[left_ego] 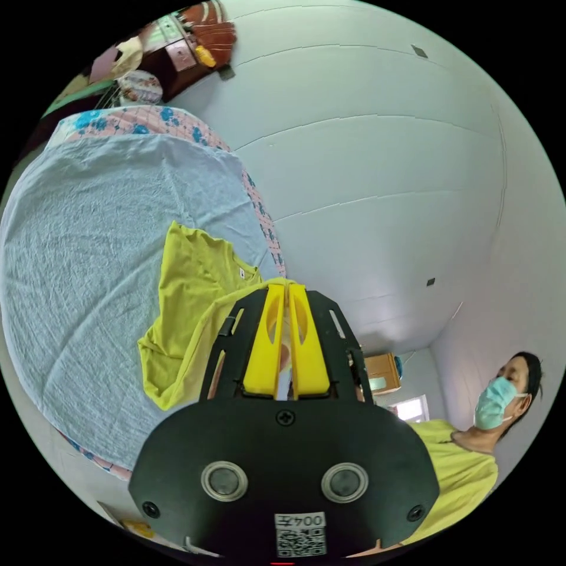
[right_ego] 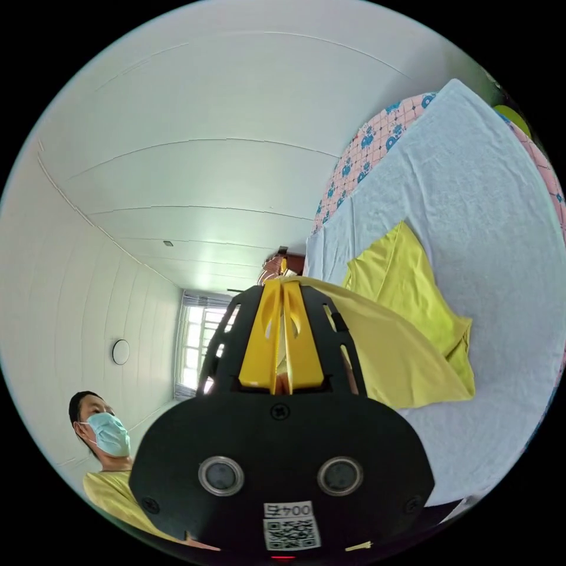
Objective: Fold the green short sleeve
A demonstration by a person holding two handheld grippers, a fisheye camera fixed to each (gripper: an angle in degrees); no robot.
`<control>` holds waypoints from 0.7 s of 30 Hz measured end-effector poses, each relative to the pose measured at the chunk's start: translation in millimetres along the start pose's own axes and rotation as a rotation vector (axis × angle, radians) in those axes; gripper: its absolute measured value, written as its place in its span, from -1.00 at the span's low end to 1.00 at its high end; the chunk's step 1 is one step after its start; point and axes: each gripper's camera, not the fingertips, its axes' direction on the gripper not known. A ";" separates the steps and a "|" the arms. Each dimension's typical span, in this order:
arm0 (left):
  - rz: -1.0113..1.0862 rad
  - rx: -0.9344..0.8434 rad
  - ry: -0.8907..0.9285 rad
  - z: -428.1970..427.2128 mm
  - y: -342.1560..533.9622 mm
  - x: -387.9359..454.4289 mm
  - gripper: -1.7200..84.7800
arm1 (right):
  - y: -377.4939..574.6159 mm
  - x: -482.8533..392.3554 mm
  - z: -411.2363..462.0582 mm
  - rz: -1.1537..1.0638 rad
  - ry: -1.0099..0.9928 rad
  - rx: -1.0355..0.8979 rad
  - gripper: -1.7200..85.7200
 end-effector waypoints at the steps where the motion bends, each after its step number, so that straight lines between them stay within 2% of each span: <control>1: -0.038 0.013 -0.016 8.5 -11.3 -11.6 -0.93 | -15.3 8.5 12.6 0.023 0.002 -0.018 -0.98; 12: -0.235 0.038 -0.171 100.6 -91.8 -114.9 -0.92 | -115.1 105.9 121.2 0.200 0.136 -0.153 -0.97; 18: -0.281 0.236 -0.127 117.3 -104.9 -147.6 -0.91 | -126.7 148.7 150.8 0.318 0.247 -0.084 -0.88; 21: -0.271 0.358 -0.079 113.8 -101.6 -149.0 -0.90 | -122.1 153.9 152.6 0.315 0.212 0.015 -0.78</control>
